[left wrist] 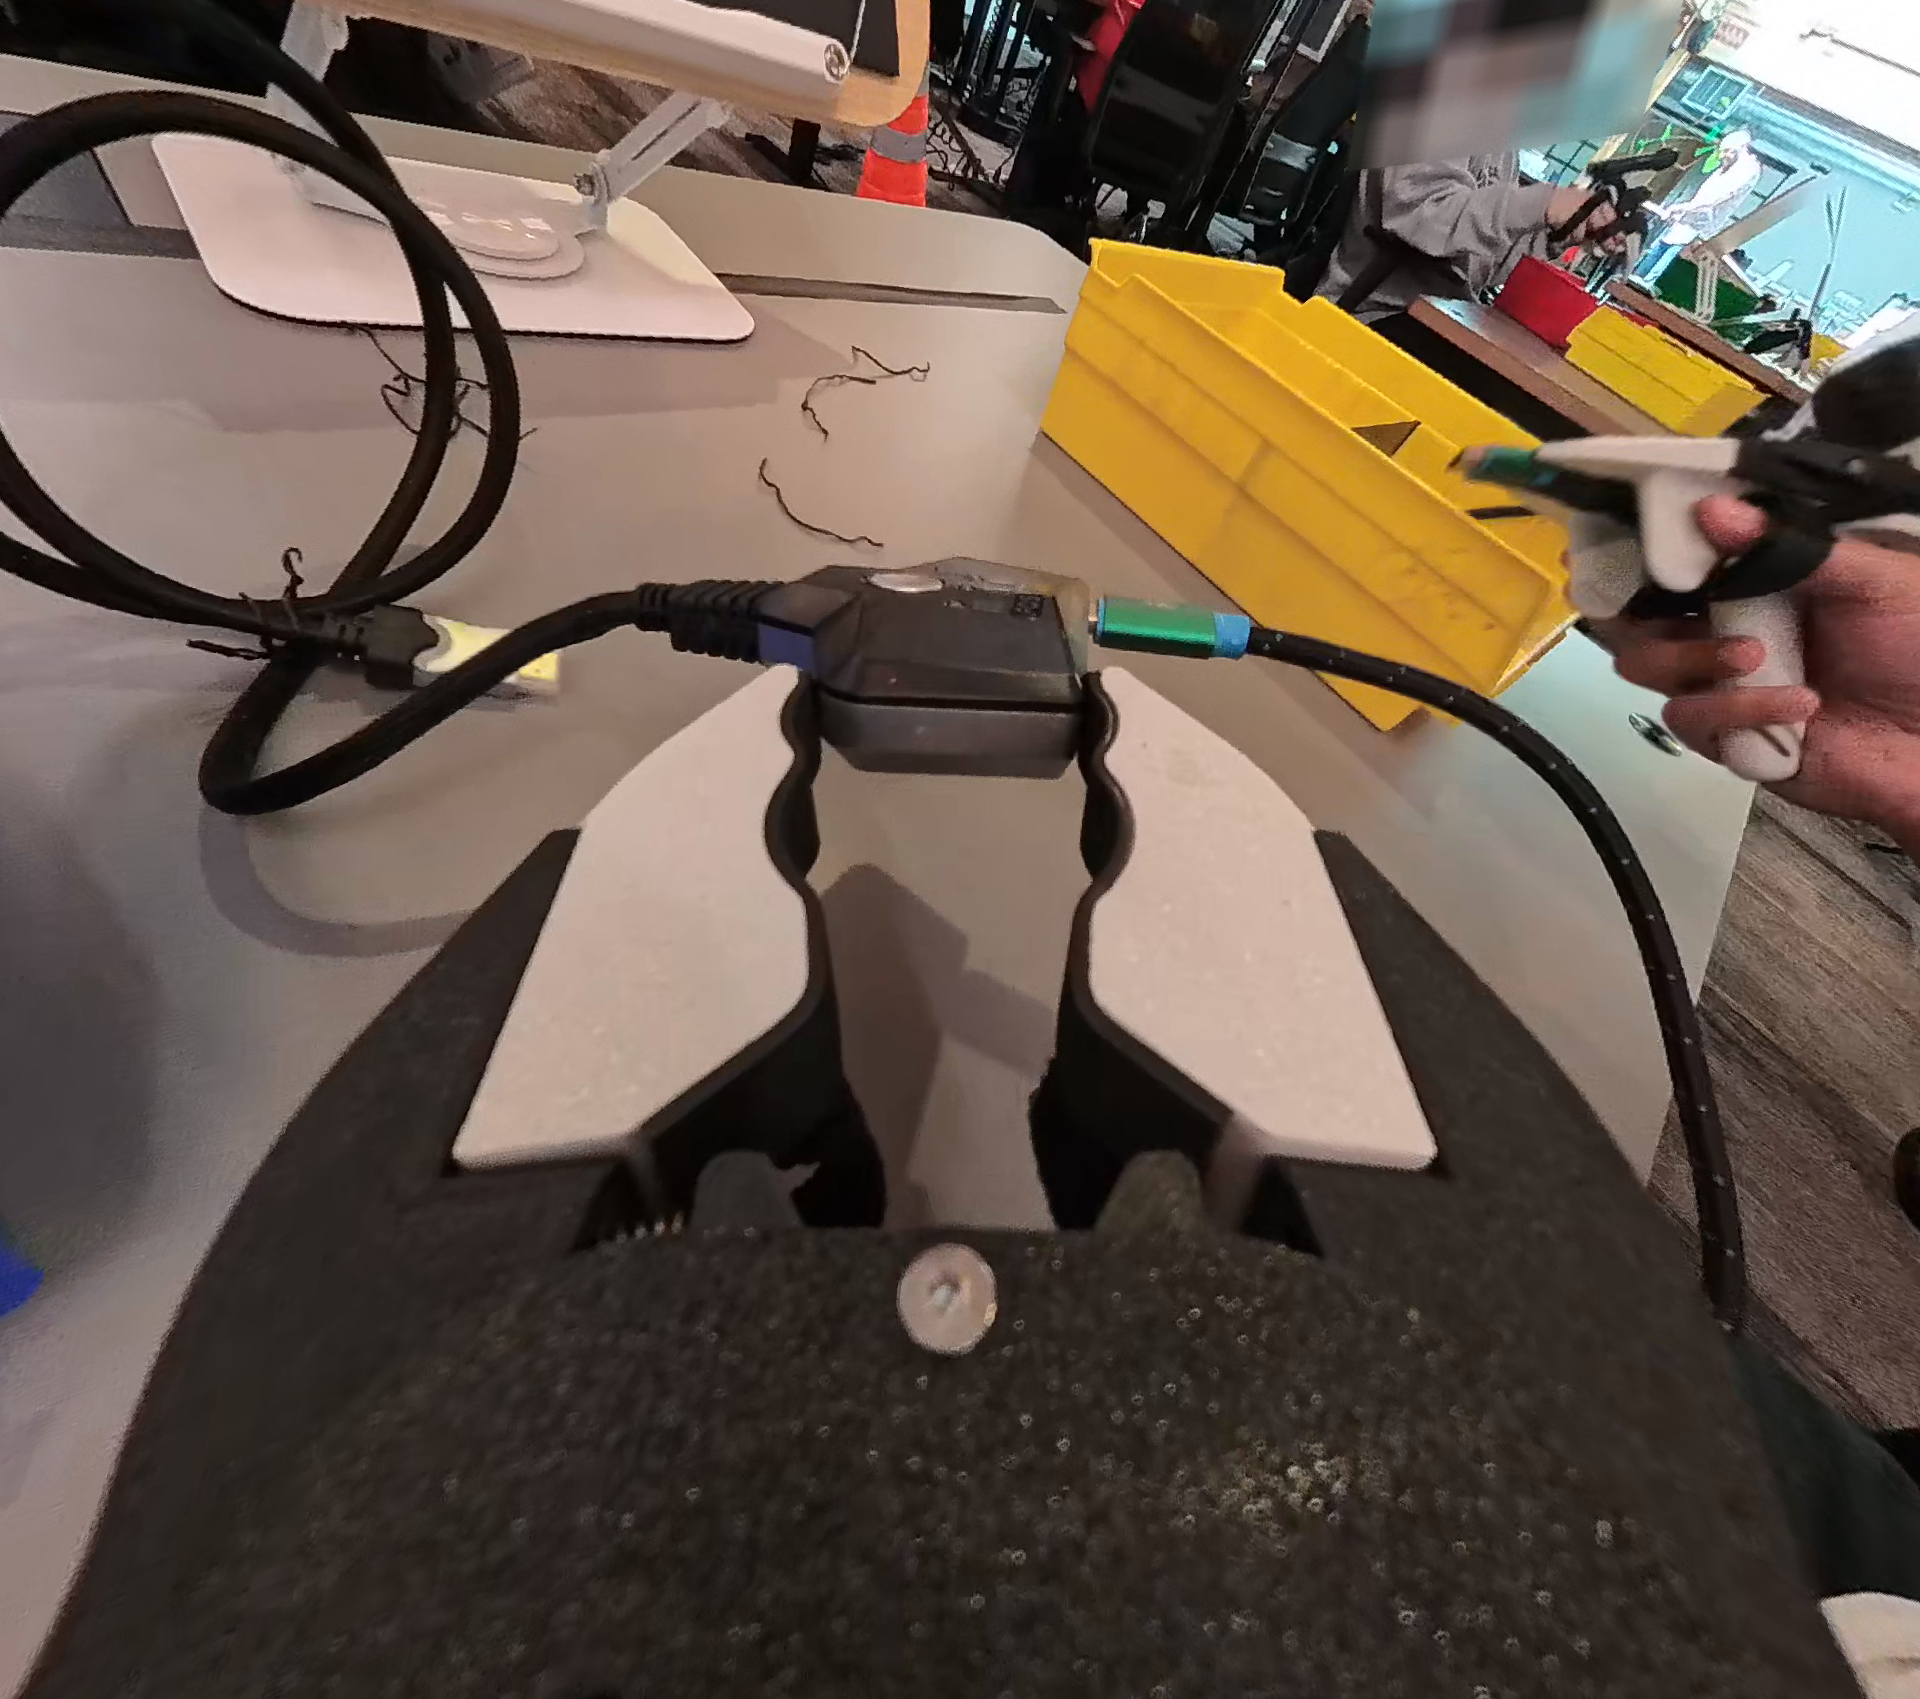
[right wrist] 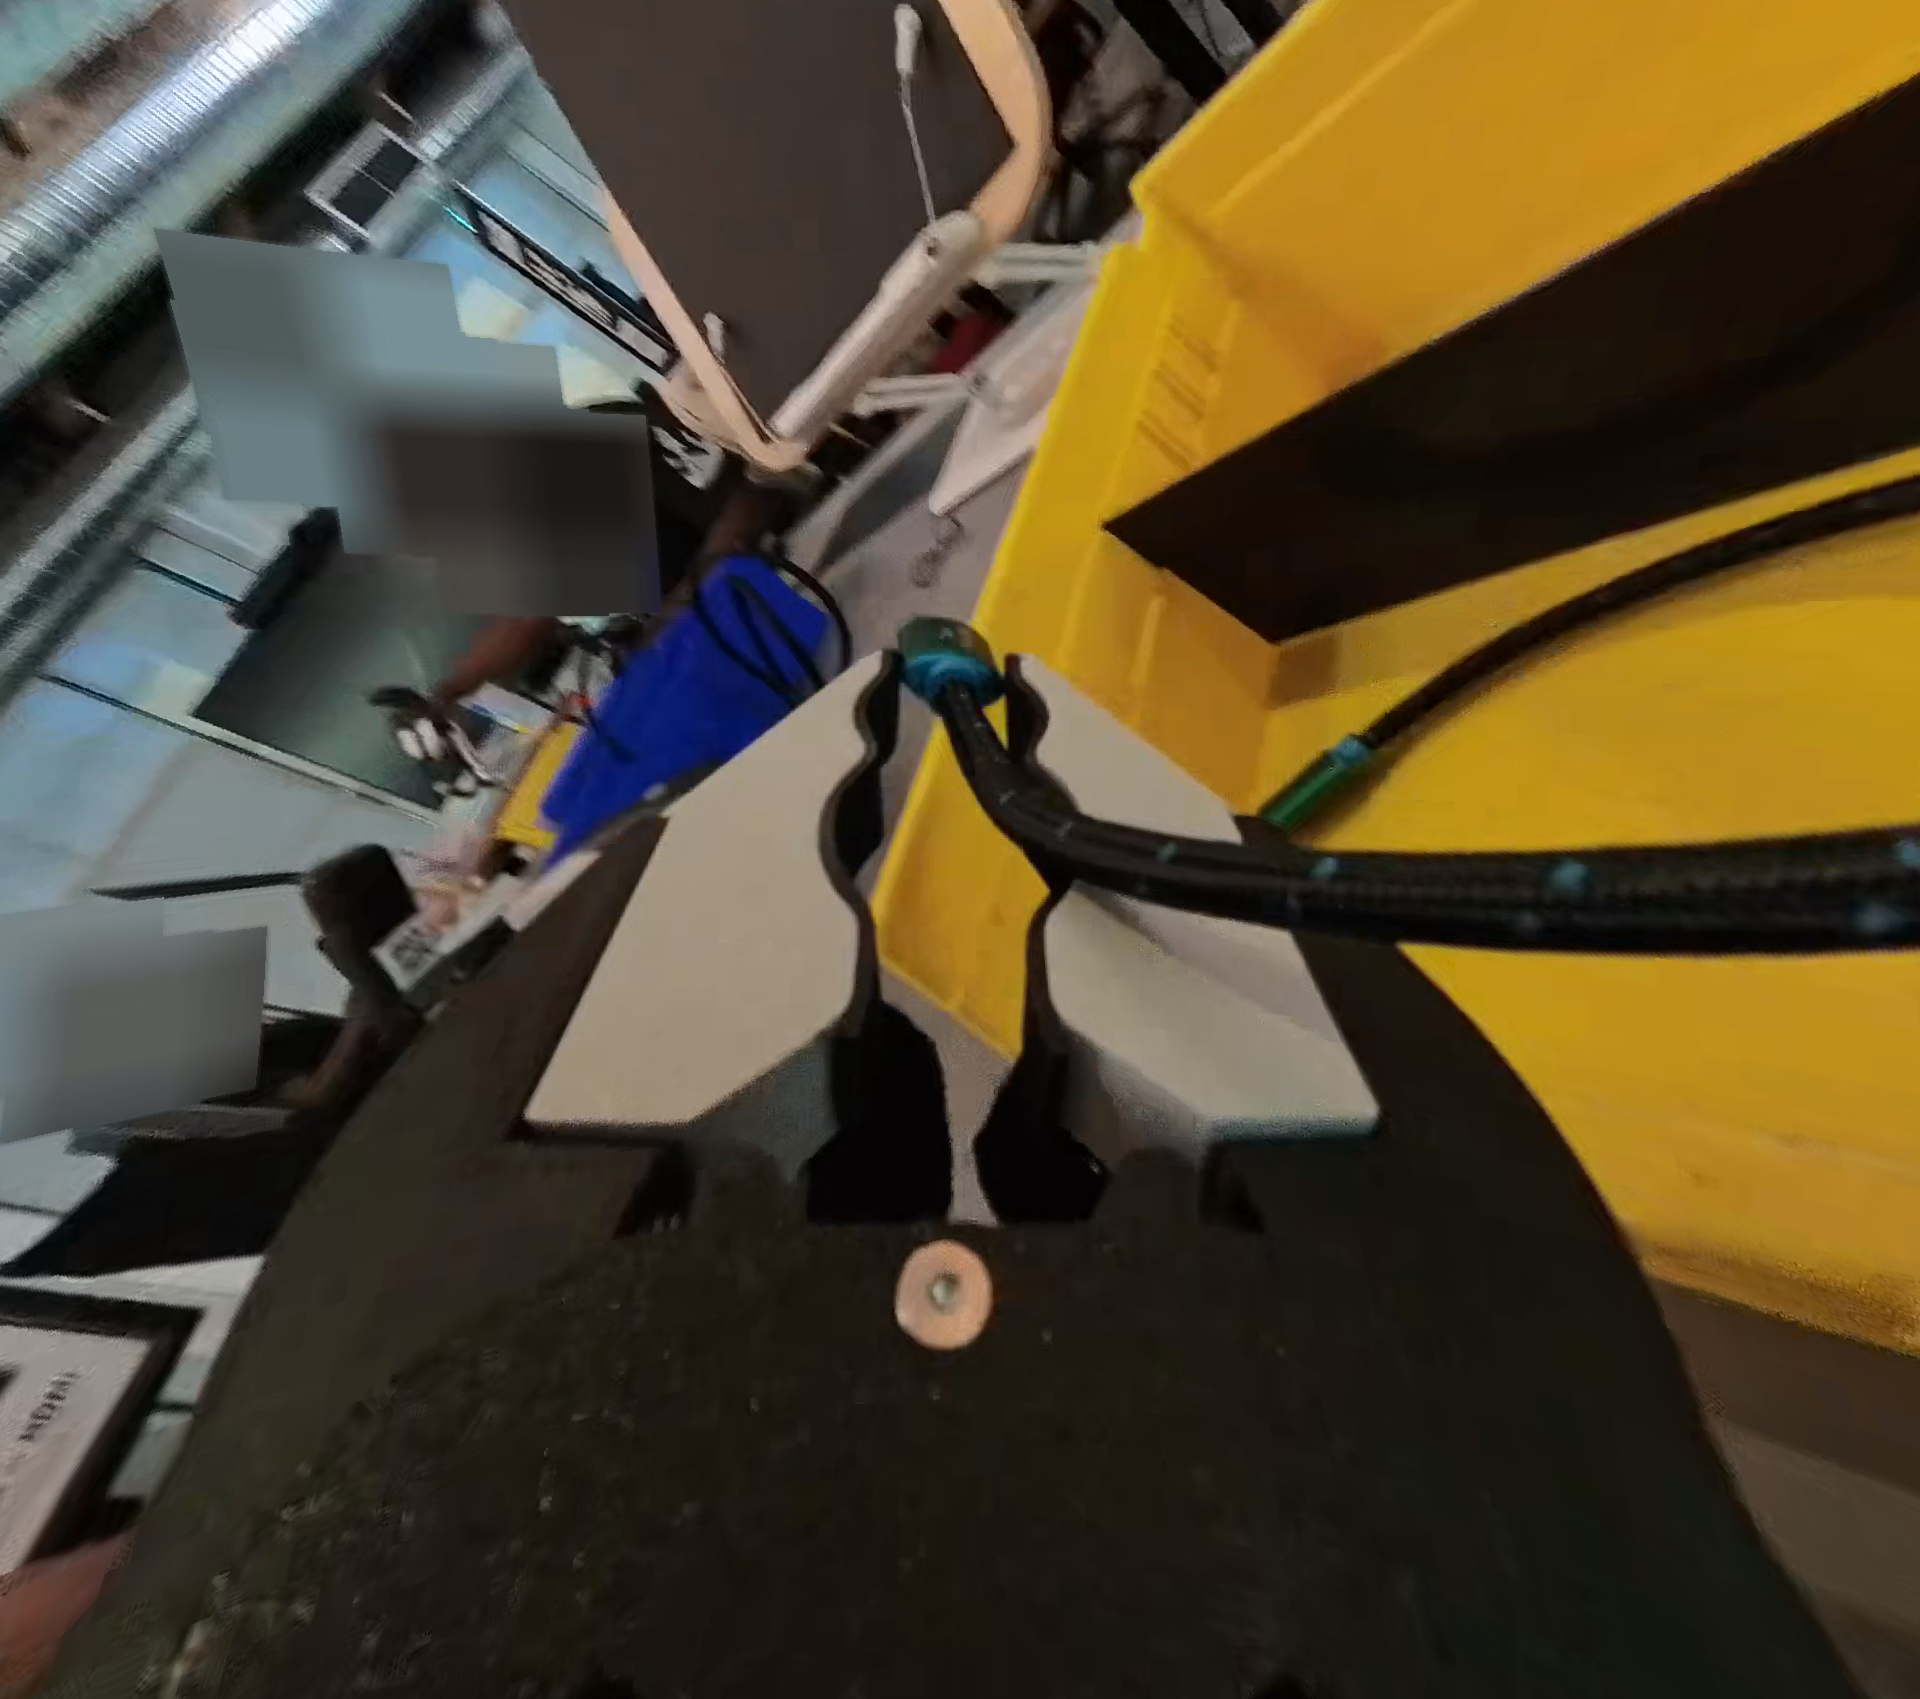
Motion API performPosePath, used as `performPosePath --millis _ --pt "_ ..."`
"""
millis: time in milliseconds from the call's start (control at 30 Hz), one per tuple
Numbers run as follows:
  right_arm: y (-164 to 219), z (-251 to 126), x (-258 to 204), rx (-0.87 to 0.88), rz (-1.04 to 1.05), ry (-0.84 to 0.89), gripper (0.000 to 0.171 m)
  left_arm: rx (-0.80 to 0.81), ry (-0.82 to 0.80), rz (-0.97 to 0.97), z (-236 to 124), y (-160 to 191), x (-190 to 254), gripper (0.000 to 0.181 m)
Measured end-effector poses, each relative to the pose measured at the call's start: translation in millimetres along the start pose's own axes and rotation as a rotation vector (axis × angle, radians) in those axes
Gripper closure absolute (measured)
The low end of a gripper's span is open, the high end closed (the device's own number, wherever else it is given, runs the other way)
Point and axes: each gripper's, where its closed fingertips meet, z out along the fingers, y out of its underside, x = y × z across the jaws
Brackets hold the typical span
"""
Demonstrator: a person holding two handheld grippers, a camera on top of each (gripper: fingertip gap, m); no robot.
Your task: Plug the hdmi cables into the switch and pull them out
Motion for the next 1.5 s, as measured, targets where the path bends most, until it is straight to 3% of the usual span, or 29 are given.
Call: performPosePath --millis 100,200,367,567,767,867,967,1100,1300,1500 --pt "18.4 3.3 28.8 -0.144 -0.073 0.19 0.141 -0.006 0.003 0.0 2.0 1.8 0.7 0.134" --pt "20.9 -0.8 49.2 -0.183 -0.113 0.326 0.112 -0.012 0.006 0.001 3.4 2.9 1.5 0.134" --pt "16.5 -17.9 61.8 -0.252 -0.238 0.494 0.089 -0.008 0.01 -0.011 1.6 2.2 1.2 0.134" --pt "7.5 -41.2 67.0 -0.316 -0.351 0.668 0.089 -0.004 0.018 -0.026 1.1 1.9 1.3 0.134" --pt "12.7 -56.1 70.0 -0.416 -0.443 0.785 0.099 -0.003 0.02 -0.032 0.0 1.8 1.5 0.134" --pt "16.0 -38.8 61.2 -0.383 -0.421 0.725 0.099 -0.001 0.024 -0.04 0.3 1.9 1.5 0.134" --pt "42.0 -24.6 57.6 -0.495 -0.383 0.652 0.093 -0.006 0.025 -0.04 1.0 3.0 2.3 0.134" --pt "33.4 -48.3 67.4 -0.52 -0.436 0.766 0.094 -0.006 0.032 -0.044 0.2 3.3 3.4 0.134" --pt "31.2 -75.4 61.8 -0.546 -0.397 0.762 0.098 -0.005 0.031 -0.044 1.3 2.8 3.7 0.134" --pt "55.3 -70.9 59.1 -0.663 -0.374 0.695 0.105 -0.012 0.03 -0.039 2.5 3.8 4.4 0.134"
